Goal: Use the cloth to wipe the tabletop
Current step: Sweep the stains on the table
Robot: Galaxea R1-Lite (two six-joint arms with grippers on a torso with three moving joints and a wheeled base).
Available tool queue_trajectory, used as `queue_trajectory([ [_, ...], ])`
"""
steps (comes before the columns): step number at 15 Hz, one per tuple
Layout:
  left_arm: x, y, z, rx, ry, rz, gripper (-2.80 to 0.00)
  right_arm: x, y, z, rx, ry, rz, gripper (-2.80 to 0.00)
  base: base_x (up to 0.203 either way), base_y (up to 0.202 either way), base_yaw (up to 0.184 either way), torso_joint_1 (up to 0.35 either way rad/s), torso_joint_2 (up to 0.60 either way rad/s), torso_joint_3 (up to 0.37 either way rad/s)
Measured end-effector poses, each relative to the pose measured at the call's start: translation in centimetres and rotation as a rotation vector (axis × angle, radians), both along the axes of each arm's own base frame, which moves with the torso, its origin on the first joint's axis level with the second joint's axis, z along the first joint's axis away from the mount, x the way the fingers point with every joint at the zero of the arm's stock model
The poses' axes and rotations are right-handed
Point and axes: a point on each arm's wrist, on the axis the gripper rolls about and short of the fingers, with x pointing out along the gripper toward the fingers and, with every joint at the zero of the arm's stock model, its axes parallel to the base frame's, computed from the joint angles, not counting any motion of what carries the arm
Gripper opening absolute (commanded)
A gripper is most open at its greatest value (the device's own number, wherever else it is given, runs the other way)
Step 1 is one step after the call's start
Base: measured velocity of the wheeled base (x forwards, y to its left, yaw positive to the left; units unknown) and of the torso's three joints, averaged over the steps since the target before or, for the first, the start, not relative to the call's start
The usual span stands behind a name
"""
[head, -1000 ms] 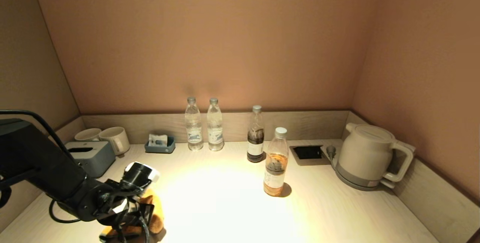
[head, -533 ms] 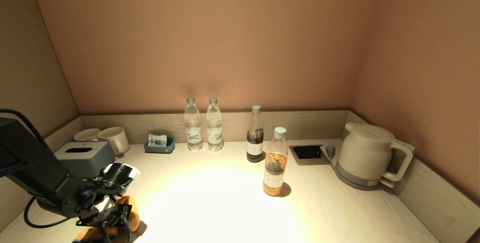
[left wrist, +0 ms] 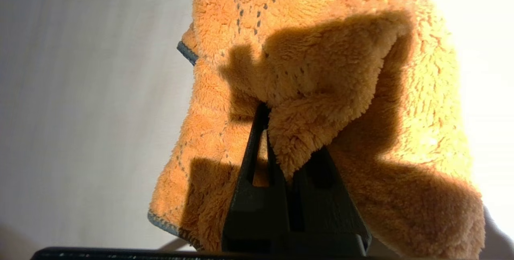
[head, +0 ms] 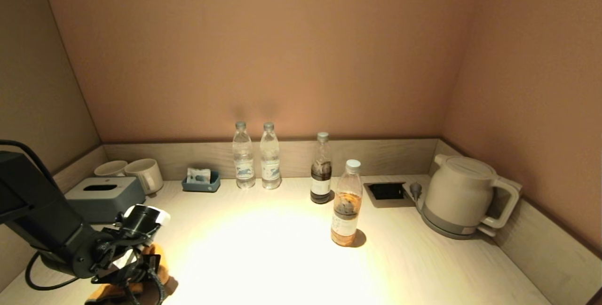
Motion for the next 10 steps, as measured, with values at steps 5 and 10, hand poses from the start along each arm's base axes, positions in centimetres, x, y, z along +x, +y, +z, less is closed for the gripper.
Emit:
queue_trajectory([
  [5, -0.2, -3.5, 0.2, -0.083, -0.065, -0.131, -2.80, 0.0, 0.0, 0.0, 0.000, 0.000, 0.000, -2.80, 0.000, 0.000, 0.000, 0.000, 0.00, 0.000],
  [10, -2.2, -10.7, 0.7, -0.181, -0.168, -0.366, -2.80, 0.0, 0.0, 0.0, 0.000, 0.001, 0.000, -2.80, 0.000, 0.000, 0.000, 0.000, 0.00, 0.000],
])
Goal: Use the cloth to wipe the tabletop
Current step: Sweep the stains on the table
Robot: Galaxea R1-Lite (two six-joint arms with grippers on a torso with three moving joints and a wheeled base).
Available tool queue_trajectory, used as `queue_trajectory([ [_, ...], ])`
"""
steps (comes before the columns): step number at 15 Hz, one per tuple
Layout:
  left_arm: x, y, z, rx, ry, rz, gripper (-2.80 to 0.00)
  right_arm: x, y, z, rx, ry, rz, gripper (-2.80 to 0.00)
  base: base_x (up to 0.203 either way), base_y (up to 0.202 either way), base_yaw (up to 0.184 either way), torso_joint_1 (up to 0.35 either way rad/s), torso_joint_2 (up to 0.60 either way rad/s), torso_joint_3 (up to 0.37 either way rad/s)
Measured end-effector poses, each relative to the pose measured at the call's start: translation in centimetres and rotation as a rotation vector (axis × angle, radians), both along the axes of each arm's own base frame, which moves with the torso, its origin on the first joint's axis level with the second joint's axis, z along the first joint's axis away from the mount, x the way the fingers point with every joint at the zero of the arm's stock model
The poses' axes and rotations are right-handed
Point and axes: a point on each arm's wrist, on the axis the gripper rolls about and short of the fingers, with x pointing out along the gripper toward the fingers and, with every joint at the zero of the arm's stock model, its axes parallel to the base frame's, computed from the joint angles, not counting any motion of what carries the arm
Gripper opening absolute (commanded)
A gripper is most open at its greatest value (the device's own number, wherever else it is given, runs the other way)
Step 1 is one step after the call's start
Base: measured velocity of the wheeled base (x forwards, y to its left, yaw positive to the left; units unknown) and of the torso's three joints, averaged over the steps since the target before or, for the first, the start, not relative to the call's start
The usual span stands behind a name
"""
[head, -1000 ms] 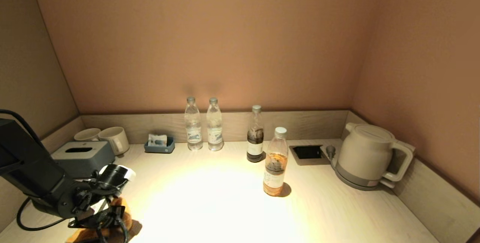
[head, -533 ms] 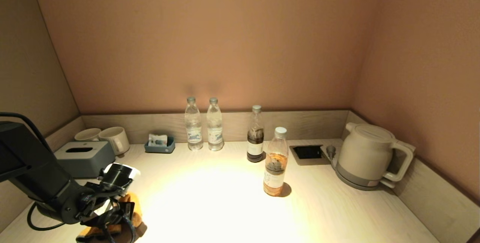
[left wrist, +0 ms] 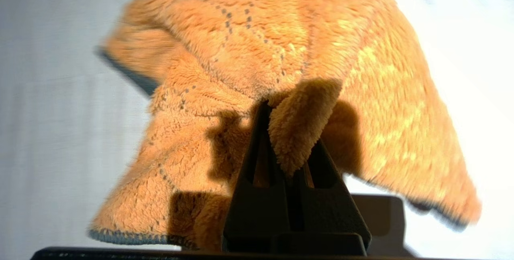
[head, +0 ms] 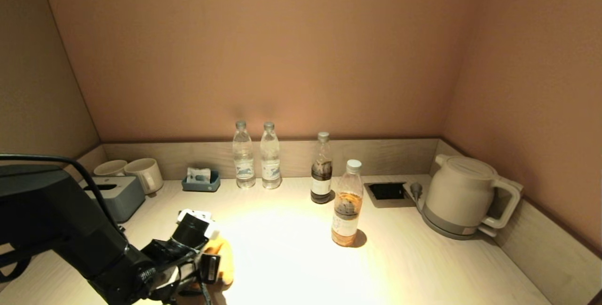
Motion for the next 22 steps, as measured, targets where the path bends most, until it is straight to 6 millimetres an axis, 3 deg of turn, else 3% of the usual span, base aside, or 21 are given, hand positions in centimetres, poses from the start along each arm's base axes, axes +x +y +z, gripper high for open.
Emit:
queue_trajectory([
  [2, -1.8, -3.4, 0.3, -0.032, -0.036, -0.114, -2.80, 0.0, 0.0, 0.0, 0.000, 0.000, 0.001, -2.80, 0.000, 0.000, 0.000, 0.000, 0.00, 0.000],
  [6, -5.6, -8.4, 1.3, -0.093, -0.108, -0.300, -2.80, 0.0, 0.0, 0.0, 0.000, 0.000, 0.000, -2.80, 0.000, 0.000, 0.000, 0.000, 0.00, 0.000],
  [10, -6.7, -9.2, 1.6, -0.102, -0.124, -0.328, -2.80, 0.0, 0.0, 0.0, 0.000, 0.000, 0.001, -2.80, 0.000, 0.000, 0.000, 0.000, 0.00, 0.000],
  [12, -7.7, -7.6, 0.2, -0.031, -0.098, -0.261, -2.80, 0.0, 0.0, 0.0, 0.000, 0.000, 0.000, -2.80, 0.000, 0.000, 0.000, 0.000, 0.00, 0.000],
  [15, -7.4, -4.5, -1.6, 0.053, -0.117, -0.112, -2.80, 0.0, 0.0, 0.0, 0.001, 0.000, 0.001, -2.80, 0.000, 0.000, 0.000, 0.000, 0.00, 0.000],
  [22, -4.2, 1.0, -2.0, 0.124, -0.161, 0.157, -2.80, 0.0, 0.0, 0.0, 0.000, 0.000, 0.000, -2.80, 0.000, 0.000, 0.000, 0.000, 0.00, 0.000],
])
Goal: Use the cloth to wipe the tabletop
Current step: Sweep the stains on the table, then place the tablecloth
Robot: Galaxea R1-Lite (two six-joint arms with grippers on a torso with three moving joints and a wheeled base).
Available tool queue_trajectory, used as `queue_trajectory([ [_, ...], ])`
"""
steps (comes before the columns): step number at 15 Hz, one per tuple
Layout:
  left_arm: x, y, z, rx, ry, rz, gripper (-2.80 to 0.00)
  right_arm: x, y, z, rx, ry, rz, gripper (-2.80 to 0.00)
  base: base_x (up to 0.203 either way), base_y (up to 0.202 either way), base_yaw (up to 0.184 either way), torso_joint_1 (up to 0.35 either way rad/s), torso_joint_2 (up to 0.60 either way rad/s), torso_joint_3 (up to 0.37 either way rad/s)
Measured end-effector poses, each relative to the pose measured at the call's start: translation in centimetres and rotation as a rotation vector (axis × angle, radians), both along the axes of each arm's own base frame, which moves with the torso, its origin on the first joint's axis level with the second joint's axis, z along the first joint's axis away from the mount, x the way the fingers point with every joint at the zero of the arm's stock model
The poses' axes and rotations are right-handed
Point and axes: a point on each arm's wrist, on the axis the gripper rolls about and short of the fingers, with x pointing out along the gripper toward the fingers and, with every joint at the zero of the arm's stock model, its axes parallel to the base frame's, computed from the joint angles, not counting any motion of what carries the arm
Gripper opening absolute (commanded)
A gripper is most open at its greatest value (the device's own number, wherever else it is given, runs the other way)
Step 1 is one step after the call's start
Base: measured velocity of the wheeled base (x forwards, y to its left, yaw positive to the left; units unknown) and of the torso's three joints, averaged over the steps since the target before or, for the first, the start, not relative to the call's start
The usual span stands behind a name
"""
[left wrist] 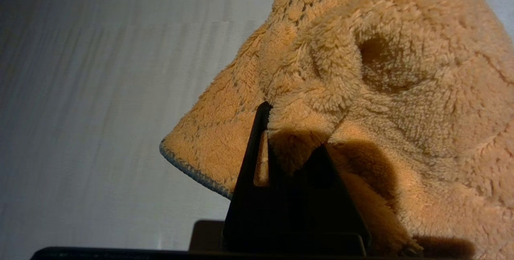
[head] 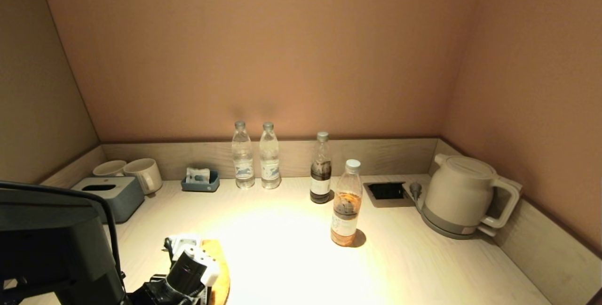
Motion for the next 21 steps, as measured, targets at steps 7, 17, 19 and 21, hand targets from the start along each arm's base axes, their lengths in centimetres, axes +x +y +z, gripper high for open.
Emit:
queue_trajectory([
  [7, 2.1, 5.3, 0.3, -0.007, -0.049, 0.214, -2.80, 0.0, 0.0, 0.0, 0.000, 0.000, 0.000, -2.80, 0.000, 0.000, 0.000, 0.000, 0.00, 0.000],
  [17, 5.9, 8.9, 8.5, 0.036, -0.296, 0.242, -2.80, 0.0, 0.0, 0.0, 0.000, 0.000, 0.000, -2.80, 0.000, 0.000, 0.000, 0.000, 0.00, 0.000],
  [19, 5.8, 8.9, 11.6, 0.051, -0.373, 0.208, -2.80, 0.0, 0.0, 0.0, 0.000, 0.000, 0.000, -2.80, 0.000, 0.000, 0.000, 0.000, 0.00, 0.000],
  [21, 5.7, 8.9, 13.5, 0.054, -0.405, 0.193, -2.80, 0.0, 0.0, 0.0, 0.000, 0.000, 0.000, -2.80, 0.000, 0.000, 0.000, 0.000, 0.00, 0.000],
])
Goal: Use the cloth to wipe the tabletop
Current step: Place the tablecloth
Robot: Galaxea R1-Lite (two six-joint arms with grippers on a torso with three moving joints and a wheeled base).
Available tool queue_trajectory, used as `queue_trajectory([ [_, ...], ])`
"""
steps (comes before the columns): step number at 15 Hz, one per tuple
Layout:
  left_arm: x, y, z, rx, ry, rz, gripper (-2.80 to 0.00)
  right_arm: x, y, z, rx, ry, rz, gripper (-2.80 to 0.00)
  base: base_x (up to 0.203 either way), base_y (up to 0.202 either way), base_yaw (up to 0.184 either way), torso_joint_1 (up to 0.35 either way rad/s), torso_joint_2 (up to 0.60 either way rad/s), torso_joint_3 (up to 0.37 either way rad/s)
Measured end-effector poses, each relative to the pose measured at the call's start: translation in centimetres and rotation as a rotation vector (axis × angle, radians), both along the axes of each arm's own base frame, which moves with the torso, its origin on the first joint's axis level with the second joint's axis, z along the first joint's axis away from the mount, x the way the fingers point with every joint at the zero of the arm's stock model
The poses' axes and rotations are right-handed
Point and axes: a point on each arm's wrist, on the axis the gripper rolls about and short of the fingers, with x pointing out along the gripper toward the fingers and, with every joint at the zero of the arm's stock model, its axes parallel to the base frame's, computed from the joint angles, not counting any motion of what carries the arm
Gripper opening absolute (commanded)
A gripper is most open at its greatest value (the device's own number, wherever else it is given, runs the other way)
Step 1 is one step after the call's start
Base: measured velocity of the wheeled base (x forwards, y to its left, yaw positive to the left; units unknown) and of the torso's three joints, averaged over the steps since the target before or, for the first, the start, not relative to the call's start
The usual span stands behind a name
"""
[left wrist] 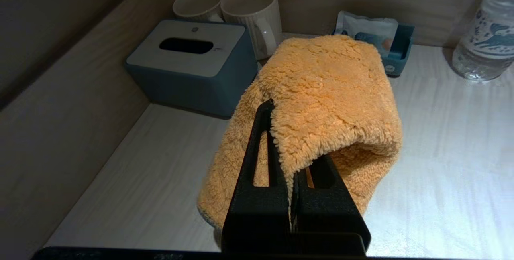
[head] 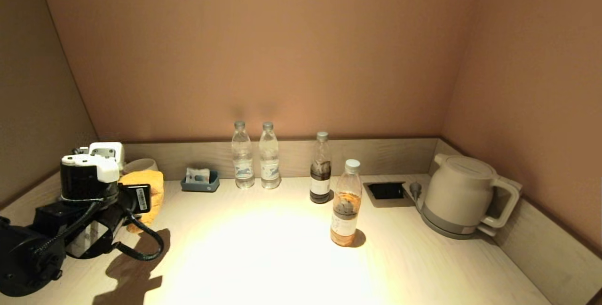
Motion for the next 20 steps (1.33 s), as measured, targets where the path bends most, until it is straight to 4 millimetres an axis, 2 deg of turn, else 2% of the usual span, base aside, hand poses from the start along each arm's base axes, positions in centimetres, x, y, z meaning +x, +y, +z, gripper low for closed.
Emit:
queue_trajectory([
  [5, 0.4, -0.2, 5.3, -0.023, 0.044, -0.068, -2.80, 0.0, 0.0, 0.0, 0.000, 0.000, 0.001, -2.80, 0.000, 0.000, 0.000, 0.000, 0.00, 0.000],
  [9, -0.3, -0.2, 8.1, -0.064, 0.127, -0.153, -2.80, 0.0, 0.0, 0.0, 0.000, 0.000, 0.000, -2.80, 0.000, 0.000, 0.000, 0.000, 0.00, 0.000],
  [11, -0.7, -0.1, 9.4, -0.138, 0.209, -0.224, -2.80, 0.0, 0.0, 0.0, 0.000, 0.000, 0.001, -2.80, 0.000, 0.000, 0.000, 0.000, 0.00, 0.000],
  [13, -1.6, 0.3, 9.9, -0.265, 0.347, -0.325, -2.80, 0.0, 0.0, 0.0, 0.000, 0.000, 0.001, -2.80, 0.000, 0.000, 0.000, 0.000, 0.00, 0.000],
  [15, -2.0, 1.1, 9.6, -0.355, 0.442, -0.349, -2.80, 0.0, 0.0, 0.0, 0.000, 0.000, 0.000, -2.80, 0.000, 0.000, 0.000, 0.000, 0.00, 0.000],
  [18, -1.9, 4.0, 9.0, -0.400, 0.492, -0.252, -2.80, 0.0, 0.0, 0.0, 0.000, 0.000, 0.000, -2.80, 0.000, 0.000, 0.000, 0.000, 0.00, 0.000],
  [20, -1.9, 5.0, 8.7, -0.409, 0.514, -0.211, -2.80, 0.0, 0.0, 0.0, 0.000, 0.000, 0.001, -2.80, 0.000, 0.000, 0.000, 0.000, 0.00, 0.000],
])
